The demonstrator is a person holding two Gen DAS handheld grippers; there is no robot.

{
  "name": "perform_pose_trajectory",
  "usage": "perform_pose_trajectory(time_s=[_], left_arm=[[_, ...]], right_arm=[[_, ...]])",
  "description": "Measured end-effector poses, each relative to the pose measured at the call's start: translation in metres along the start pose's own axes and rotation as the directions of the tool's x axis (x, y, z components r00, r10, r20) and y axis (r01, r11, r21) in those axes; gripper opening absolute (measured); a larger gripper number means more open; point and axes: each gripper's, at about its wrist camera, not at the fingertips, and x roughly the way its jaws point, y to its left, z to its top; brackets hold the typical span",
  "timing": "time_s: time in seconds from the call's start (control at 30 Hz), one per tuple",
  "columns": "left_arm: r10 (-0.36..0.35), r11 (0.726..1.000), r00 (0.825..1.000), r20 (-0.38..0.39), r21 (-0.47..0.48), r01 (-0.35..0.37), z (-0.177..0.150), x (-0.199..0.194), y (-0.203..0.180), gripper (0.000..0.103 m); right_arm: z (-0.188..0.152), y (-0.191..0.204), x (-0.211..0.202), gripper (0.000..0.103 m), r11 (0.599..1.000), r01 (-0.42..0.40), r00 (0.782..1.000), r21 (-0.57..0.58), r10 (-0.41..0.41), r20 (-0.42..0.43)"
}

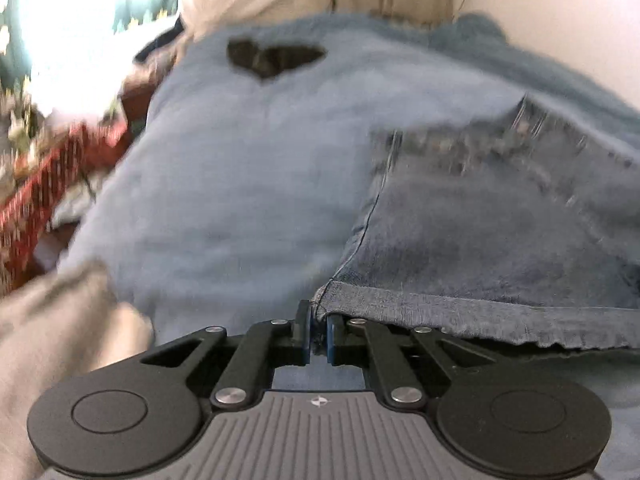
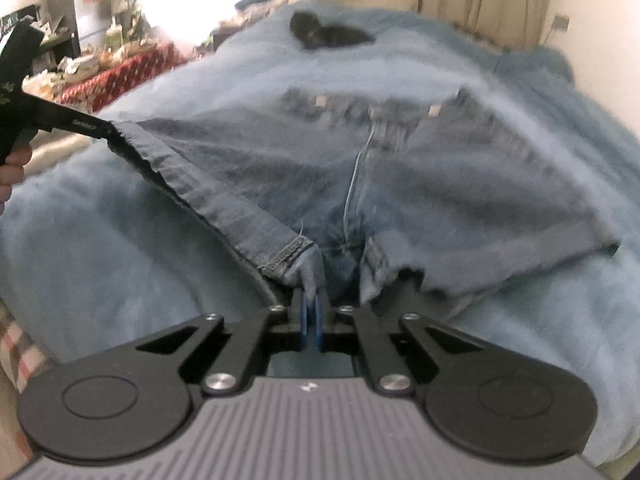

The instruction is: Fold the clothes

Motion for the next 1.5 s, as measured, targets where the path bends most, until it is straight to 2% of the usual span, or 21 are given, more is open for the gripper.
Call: perform_pose_trajectory(time_s=[0.1, 0.3, 0.43, 0.5, 0.7, 0.8, 0.9, 0.97, 1.1, 1.13, 1.27, 1.33, 1.4, 1.5], left_arm=[[0.022, 1.000, 0.999, -0.030, 0.001, -0.022, -0.012, 0.003, -0.006, 0.008], [0.012, 0.997, 0.999, 0.030, -0.078, -0.009, 0.000, -0.019, 0.006, 0.008], [0.040, 0.998, 0.997, -0.063, -0.055, -0.043, -0.013, 0.009, -0.001, 0.008], [0.066, 0.997, 0.996, -0.066, -0.033, -0.068, -0.016, 0.010, -0.010, 0.008], [0.099, 0.992, 0.993, -0.063, -0.067, -0.103, -0.014, -0.010, -0.012, 0.019], [0.123, 0.987, 0.990, -0.063, -0.096, -0.128, -0.020, -0.027, -0.015, 0.019], [0.132, 0.984, 0.990, -0.054, -0.115, -0.137, -0.028, -0.050, -0.028, 0.019], [0.118, 0.985, 0.992, -0.041, -0.124, -0.122, -0.030, -0.068, -0.044, 0.019], [0.016, 0.996, 1.000, 0.009, -0.086, -0.016, -0.021, -0.093, -0.102, 0.019], [-0.020, 0.997, 1.000, 0.020, -0.070, 0.021, -0.016, -0.095, -0.119, 0.019], [-0.152, 0.988, 0.988, 0.032, -0.010, 0.153, 0.004, -0.091, -0.183, 0.019], [-0.169, 0.986, 0.985, 0.020, 0.016, 0.169, 0.008, -0.083, -0.205, 0.019], [-0.177, 0.984, 0.984, 0.006, 0.038, 0.177, 0.011, -0.076, -0.223, 0.019], [-0.184, 0.981, 0.983, -0.017, 0.066, 0.184, 0.016, -0.064, -0.248, 0.028]], right_arm=[[-0.013, 0.000, 0.005, 0.003, 1.000, -0.007, 1.000, 0.002, 0.007, -0.016], [-0.015, -0.005, -0.012, 0.003, 0.999, -0.031, 0.999, 0.026, 0.030, 0.032], [-0.026, -0.002, -0.001, 0.003, 0.999, -0.042, 0.999, 0.004, 0.042, -0.001], [-0.026, -0.005, -0.005, 0.003, 0.999, -0.053, 0.999, 0.003, 0.053, -0.002], [-0.027, -0.024, -0.023, 0.004, 0.994, -0.111, 0.994, 0.024, 0.111, -0.019], [-0.030, -0.034, -0.040, 0.006, 0.990, -0.133, 0.991, 0.035, 0.134, -0.009], [-0.027, -0.055, -0.054, 0.008, 0.992, -0.121, 0.993, 0.034, 0.121, 0.017], [-0.024, -0.076, -0.064, 0.013, 0.994, -0.104, 0.994, 0.035, 0.102, 0.038], [-0.012, -0.128, -0.073, 0.027, 1.000, -0.022, 0.996, 0.012, 0.021, 0.090], [-0.010, -0.143, -0.073, 0.028, 1.000, -0.002, 0.995, 0.001, 0.002, 0.101], [0.000, -0.200, -0.061, 0.047, 0.997, 0.071, 0.992, -0.033, -0.067, 0.107], [0.004, -0.223, -0.056, 0.055, 0.993, 0.110, 0.988, -0.047, -0.104, 0.114], [0.007, -0.244, -0.051, 0.070, 0.987, 0.144, 0.983, -0.065, -0.135, 0.129], [0.011, -0.261, -0.043, 0.093, 0.980, 0.172, 0.975, -0.099, -0.155, 0.161]])
